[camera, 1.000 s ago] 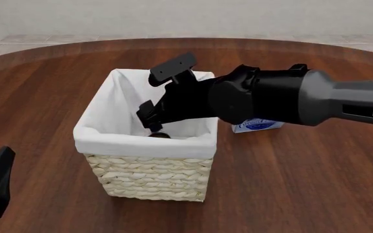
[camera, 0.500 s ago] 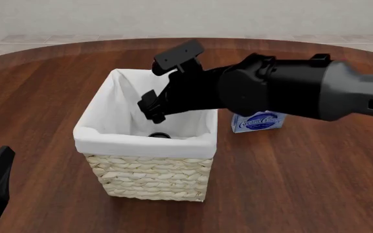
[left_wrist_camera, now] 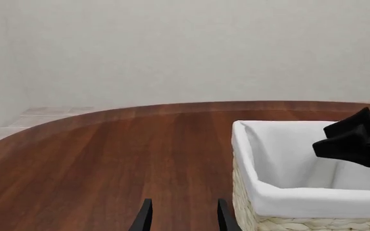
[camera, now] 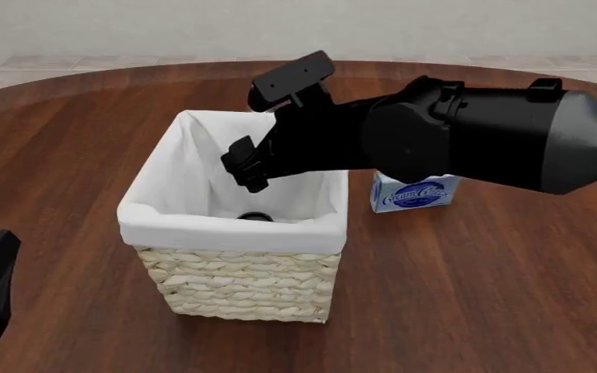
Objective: Pick up the alphabet soup and put it in the basket.
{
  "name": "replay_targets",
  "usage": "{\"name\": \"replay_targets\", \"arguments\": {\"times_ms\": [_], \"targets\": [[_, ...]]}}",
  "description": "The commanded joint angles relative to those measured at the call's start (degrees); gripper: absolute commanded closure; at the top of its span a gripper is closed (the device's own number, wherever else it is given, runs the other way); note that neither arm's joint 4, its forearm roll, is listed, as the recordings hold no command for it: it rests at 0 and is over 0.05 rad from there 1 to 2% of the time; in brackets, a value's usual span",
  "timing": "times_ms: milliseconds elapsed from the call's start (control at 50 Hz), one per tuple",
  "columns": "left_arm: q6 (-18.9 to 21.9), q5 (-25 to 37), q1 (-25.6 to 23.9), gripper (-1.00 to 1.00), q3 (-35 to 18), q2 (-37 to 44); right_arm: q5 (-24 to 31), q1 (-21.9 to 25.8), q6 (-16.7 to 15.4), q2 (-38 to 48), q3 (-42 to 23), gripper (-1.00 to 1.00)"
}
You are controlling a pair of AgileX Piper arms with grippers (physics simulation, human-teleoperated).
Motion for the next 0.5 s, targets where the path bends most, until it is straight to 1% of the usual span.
{"name": "replay_targets", "arguments": {"times_ms": [20, 120, 160, 180, 200, 220, 240, 260, 280, 300, 320, 340, 380, 440, 460, 480, 500], "targets": [[0.1, 0.47, -0.47, -1.0, -0.78, 0.0, -0.05, 0.27, 0.33, -1.64, 1.08, -1.0], [0.29, 0.52, -0.7, -1.0, -0.83, 0.0, -0.7, 0.36, 0.86, -2.57, 2.17, -1.0], [0.28, 0.44, -0.61, -1.0, -0.67, 0.0, -1.73, 0.41, 1.3, -4.21, 3.27, -1.0], [1.1, 0.36, 0.6, -1.0, -0.54, 0.0, -2.57, 0.24, 1.06, -5.16, 4.05, -1.0], [2.28, 0.13, 0.99, -1.0, -0.42, 0.0, -3.73, 0.59, 1.55, -6.43, 4.96, -1.0], [1.18, 0.14, 0.75, -1.0, -0.37, 0.0, -4.7, 1.25, 2.9, -7.67, 5.92, -1.0], [-0.69, 0.23, 1.23, -1.0, -0.3, 0.0, -4.88, 1.3, 3.39, -7.61, 6.3, -1.0], [-1.68, 0.27, 1.03, -1.0, -0.22, 0.0, -5.68, 1.19, 3.06, -8.0, 6.97, -1.0], [-1.21, -0.02, 1.1, -1.0, -0.3, 0.0, -7.61, 1.48, 5.11, -9.09, 8.71, -1.0], [-0.93, -0.13, 1.08, -1.0, -0.46, 0.0, -7.64, 1.48, 5.12, -9.11, 8.75, -1.0], [-1.21, 0.1, 0.93, -1.0, -0.79, 0.0, -9.18, 2.63, 7.03, -10.16, 10.38, -1.0], [-1.39, -0.01, 0.77, -1.0, -0.75, 0.0, -9.54, 2.51, 7.06, -10.36, 10.76, -1.0], [-1.04, -0.28, -0.06, -1.0, -0.72, 0.0, -10.82, 2.83, 8.64, -11.56, 11.97, -1.0], [-1.87, -1.07, -0.63, -1.0, -0.18, 0.0, -11.71, 3.15, 8.66, -13.06, 13.1, -1.0], [-1.97, -1.38, -0.73, -1.0, -0.03, 0.0, -11.89, 3.06, 8.02, -13.33, 13.3, -1.0], [-1.86, -2.03, -0.98, -1.0, 0.23, 0.02, -12.51, 3.08, 6.58, -14.0, 13.73, -1.0], [-1.68, -2.59, -1.31, -1.0, 0.42, 0.1, -12.9, 3.29, 6.31, -14.32, 14.04, -1.0]]}}
